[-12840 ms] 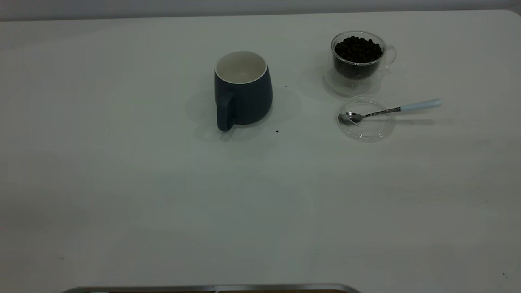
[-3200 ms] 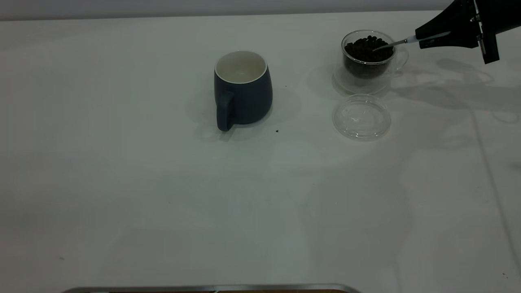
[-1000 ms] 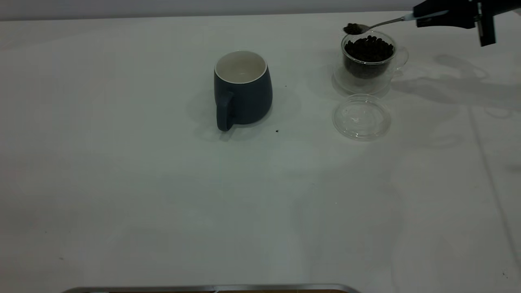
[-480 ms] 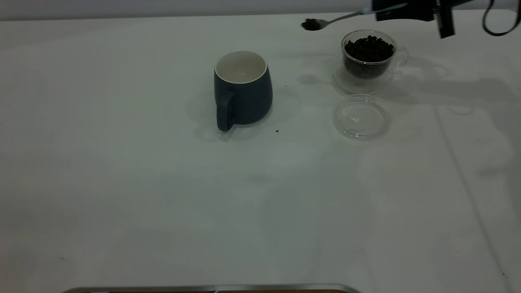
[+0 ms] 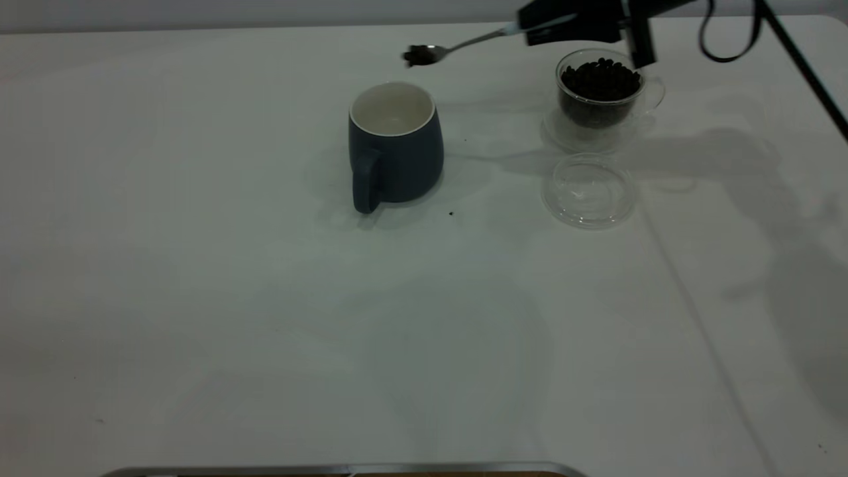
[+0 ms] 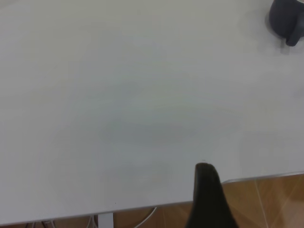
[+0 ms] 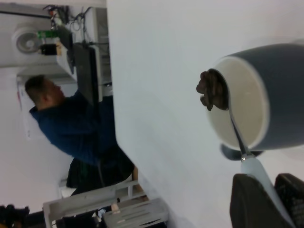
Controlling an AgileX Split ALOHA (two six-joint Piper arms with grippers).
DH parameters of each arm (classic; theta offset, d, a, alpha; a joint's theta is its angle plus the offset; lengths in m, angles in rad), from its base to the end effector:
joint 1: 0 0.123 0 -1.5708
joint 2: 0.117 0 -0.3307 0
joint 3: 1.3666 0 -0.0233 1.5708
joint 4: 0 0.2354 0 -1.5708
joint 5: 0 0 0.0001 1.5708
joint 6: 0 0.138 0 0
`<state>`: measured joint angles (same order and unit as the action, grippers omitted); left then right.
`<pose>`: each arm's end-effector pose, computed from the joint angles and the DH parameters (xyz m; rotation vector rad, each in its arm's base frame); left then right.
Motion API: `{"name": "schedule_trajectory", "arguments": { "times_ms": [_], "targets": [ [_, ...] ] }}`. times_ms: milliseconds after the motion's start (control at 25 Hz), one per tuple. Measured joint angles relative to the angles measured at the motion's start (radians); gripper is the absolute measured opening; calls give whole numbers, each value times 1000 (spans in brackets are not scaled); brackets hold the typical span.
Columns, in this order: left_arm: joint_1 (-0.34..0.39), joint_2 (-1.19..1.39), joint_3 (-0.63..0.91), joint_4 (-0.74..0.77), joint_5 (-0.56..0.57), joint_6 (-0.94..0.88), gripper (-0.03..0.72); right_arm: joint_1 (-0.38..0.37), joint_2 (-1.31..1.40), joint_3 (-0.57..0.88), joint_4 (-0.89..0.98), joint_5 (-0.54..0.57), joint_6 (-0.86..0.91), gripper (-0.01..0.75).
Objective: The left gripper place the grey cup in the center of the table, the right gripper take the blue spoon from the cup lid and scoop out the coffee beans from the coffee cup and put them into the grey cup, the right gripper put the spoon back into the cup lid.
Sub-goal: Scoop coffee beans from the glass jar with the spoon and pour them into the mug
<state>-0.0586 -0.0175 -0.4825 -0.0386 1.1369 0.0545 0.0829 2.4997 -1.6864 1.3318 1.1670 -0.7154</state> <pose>-0.0287 -0.0032 0.2336 0.1234 2.1166 -0.0492 0.4863 0.1642 0.0914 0.0095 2.5814 1.6373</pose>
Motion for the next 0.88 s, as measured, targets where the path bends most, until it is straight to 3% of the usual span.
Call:
{"name": "schedule_trajectory", "arguments": {
  "times_ms": [240, 560, 880],
  "targets": [
    [0, 0, 0, 0, 0, 0, 566, 59, 0, 0, 20, 0, -30, 102],
    [0, 0, 0, 0, 0, -1, 566, 58, 27, 0, 9, -4, -91, 102],
    [0, 0, 0, 0, 0, -1, 566, 58, 28, 0, 9, -40, -294, 102]
  ]
}}
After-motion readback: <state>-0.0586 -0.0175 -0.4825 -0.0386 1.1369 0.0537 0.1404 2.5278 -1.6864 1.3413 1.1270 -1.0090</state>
